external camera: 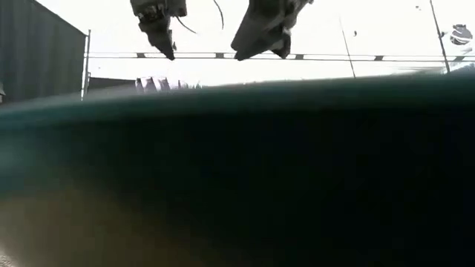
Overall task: Set table place
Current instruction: Put the violet cup to the top right of the brown table mat
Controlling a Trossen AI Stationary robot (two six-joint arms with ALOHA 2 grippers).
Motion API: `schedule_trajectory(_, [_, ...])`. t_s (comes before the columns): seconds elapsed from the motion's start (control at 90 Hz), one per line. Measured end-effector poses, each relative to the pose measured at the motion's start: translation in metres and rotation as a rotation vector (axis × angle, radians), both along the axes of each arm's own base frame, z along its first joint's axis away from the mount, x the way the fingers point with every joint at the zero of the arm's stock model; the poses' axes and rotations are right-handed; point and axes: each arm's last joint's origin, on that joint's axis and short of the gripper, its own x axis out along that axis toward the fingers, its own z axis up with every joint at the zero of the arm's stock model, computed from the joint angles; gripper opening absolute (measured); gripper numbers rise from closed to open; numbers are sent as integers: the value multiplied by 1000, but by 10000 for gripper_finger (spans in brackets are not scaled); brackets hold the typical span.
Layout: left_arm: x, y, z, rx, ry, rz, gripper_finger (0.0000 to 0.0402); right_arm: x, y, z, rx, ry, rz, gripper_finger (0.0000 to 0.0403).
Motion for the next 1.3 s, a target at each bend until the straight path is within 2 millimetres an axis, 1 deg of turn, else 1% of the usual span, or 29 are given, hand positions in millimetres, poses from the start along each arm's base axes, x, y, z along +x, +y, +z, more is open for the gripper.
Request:
schedule_trajectory(0.067, [-2,4,5,5,-57,48,64,4,-20,3,-15,-39,-36,114])
schedule_trajectory(0.133, [-5,8,4,0,-49,85,64,8,-37,5,-23,-91,-76,114])
schedule_trajectory(0.2, [-9,13,0,23,-22,145,64,15,-55,7,-21,-161,-124,114])
schedule_trajectory(0.3, [-18,26,-12,73,64,284,64,22,-78,-1,52,-194,-186,114])
schedule_trajectory(0.378, [-27,37,-22,83,95,383,64,25,-91,-8,86,-198,-203,114])
schedule_trajectory(0.533, [-44,52,-28,86,73,510,64,32,-111,-22,145,-206,-230,114])
schedule_trajectory(0.667, [-52,59,-39,76,101,549,64,40,-115,-22,174,-232,-219,114])
schedule_trajectory(0.756, [-56,61,-44,63,124,533,64,48,-116,-20,176,-241,-214,114])
schedule_trajectory(0.867, [-56,62,-52,63,139,520,64,58,-118,-17,180,-226,-211,114])
schedule_trajectory(0.967, [-56,62,-57,67,155,496,64,65,-119,-19,171,-183,-208,114])
schedule_trajectory(1.089, [-56,63,-58,78,158,476,64,70,-118,-22,169,-141,-202,114])
schedule_trajectory(1.3, [-55,65,-57,97,137,476,64,75,-104,-25,167,-135,-171,114])
